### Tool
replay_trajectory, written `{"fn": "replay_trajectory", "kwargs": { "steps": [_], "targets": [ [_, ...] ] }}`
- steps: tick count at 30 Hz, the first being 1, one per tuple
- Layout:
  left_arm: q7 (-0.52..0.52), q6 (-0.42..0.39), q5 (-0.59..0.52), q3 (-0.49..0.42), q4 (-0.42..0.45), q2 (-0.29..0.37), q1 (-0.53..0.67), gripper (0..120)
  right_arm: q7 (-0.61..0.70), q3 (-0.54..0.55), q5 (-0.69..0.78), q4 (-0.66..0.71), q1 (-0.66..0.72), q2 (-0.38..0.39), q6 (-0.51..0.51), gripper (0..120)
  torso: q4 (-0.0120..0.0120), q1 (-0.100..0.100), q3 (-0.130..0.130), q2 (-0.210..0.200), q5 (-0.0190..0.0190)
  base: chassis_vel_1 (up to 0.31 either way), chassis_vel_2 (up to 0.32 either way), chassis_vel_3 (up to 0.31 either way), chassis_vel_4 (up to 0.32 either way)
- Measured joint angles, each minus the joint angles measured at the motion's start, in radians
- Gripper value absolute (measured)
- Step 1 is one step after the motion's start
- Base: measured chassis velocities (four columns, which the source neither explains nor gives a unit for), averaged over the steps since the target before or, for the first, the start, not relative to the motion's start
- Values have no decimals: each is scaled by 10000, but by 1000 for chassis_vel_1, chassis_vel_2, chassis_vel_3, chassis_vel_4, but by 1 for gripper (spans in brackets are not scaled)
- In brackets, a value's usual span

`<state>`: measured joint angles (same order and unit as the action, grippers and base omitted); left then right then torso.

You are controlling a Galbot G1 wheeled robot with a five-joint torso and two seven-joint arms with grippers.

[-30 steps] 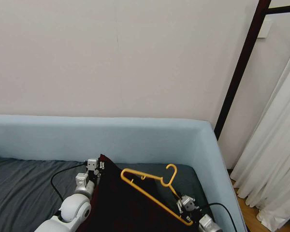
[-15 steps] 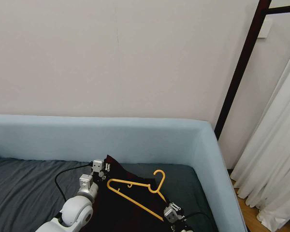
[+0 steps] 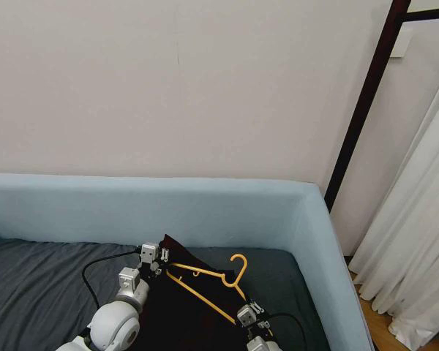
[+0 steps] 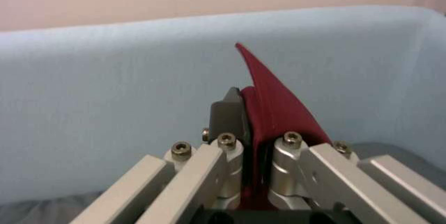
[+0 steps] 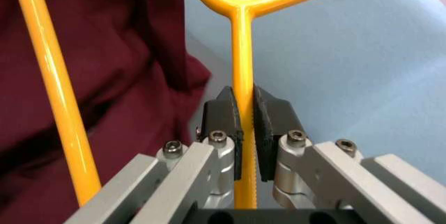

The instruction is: Pick up the clothes from the sofa and hang them on the clothes hanger.

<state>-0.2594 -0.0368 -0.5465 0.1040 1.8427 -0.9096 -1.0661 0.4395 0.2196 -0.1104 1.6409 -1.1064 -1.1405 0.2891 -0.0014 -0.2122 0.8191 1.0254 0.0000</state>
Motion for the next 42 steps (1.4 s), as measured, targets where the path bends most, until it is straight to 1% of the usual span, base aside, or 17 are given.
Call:
{"fn": "replay_trajectory", "kwargs": {
  "steps": [3,7,17,20,25,30,33,36,37,41,42],
  "targets": [
    [136,120,242,-38,87,99,-15,0,14,-122,-53,-15,23,30,46,5,-3,-1,0,0,0,0,0,0,0],
    [216,182,351,-102,379,214,-222,0,81,-151,-1,-59,154,95,-96,5,-2,0,0,0,0,0,0,0,0],
    [340,227,565,-356,1243,109,-1043,0,374,-145,-17,-428,768,-221,-419,5,0,1,0,0,0,0,0,0,0],
    [448,274,583,-390,1365,126,-1185,0,386,-151,-58,-428,929,-231,-719,5,0,1,0,-1,0,0,0,0,0],
    [622,432,604,-413,1479,48,-1316,0,395,-231,-278,-212,1190,-261,-1634,5,-1,1,0,-1,0,0,0,0,0],
    [669,433,681,-389,1612,39,-1484,0,415,-300,-277,132,1217,-211,-1911,5,-1,1,0,0,0,0,0,0,0],
    [676,433,732,-281,1727,40,-1630,0,474,-362,-241,308,1216,-185,-2021,5,-1,1,0,0,0,0,0,0,0],
    [731,520,839,205,2182,72,-2022,0,605,-456,-304,627,1170,-79,-2110,5,-1,1,0,-1,0,0,0,0,0],
    [731,520,839,205,2182,72,-2022,0,605,-456,-304,627,1170,-79,-2110,5,-1,1,0,-1,0,0,0,0,0],
    [983,604,917,839,2972,178,-2534,0,659,-523,-506,902,1153,104,-1763,5,-1,1,0,-1,0,0,0,0,0],
    [983,604,917,839,2972,178,-2534,0,659,-523,-506,902,1153,104,-1763,5,-1,1,0,-1,0,0,0,0,0]
  ]
}}
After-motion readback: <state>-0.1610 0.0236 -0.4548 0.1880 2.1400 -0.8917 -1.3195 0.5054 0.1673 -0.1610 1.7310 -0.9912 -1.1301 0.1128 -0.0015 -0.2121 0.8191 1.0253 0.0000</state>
